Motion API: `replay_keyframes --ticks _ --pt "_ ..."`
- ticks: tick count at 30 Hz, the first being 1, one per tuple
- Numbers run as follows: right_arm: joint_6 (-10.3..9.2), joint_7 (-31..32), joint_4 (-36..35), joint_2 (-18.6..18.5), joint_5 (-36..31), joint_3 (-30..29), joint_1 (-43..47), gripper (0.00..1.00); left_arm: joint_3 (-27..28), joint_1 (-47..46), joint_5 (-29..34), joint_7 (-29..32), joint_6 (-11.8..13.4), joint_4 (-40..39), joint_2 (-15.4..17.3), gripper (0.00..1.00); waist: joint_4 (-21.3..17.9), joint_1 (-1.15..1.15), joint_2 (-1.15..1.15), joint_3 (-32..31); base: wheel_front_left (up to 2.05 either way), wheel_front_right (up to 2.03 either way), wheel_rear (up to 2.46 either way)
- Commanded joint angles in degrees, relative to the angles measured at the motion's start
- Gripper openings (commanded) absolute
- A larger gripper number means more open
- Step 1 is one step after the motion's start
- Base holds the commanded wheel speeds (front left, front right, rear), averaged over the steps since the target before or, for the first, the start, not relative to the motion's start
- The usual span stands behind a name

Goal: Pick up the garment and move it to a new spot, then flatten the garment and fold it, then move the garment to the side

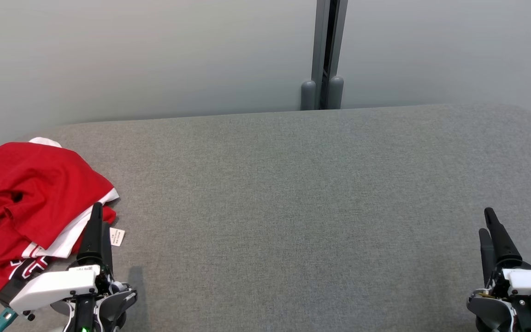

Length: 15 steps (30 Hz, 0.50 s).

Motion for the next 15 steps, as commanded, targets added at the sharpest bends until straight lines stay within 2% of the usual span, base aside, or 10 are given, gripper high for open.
replay_keyframes --ticks 1,9,15 --pt "0.08 -0.7 -0.8 -0.7 -1.2 0.3 -2.0 1.0 0.5 -0.6 0.6 -0.3 -0.2 -1.2 0.5 1.0 0.0 0.0 0.0 0.0 0.0 0.0 0.0" --pt "0.09 -2.7 -2.0 -0.6 -10.4 -0.2 -3.0 1.0 2.2 -0.1 6.8 -2.1 -0.2 -2.2 0.6 1.0 0.2 0.0 0.0 -0.3 0.0 0.0 0.0" --pt "0.09 -4.1 -4.7 -0.8 -20.0 1.3 -3.7 1.0 3.6 0.2 12.9 -3.3 -0.2 -4.7 0.7 1.0 0.4 0.0 0.0 -0.4 0.0 0.0 0.0"
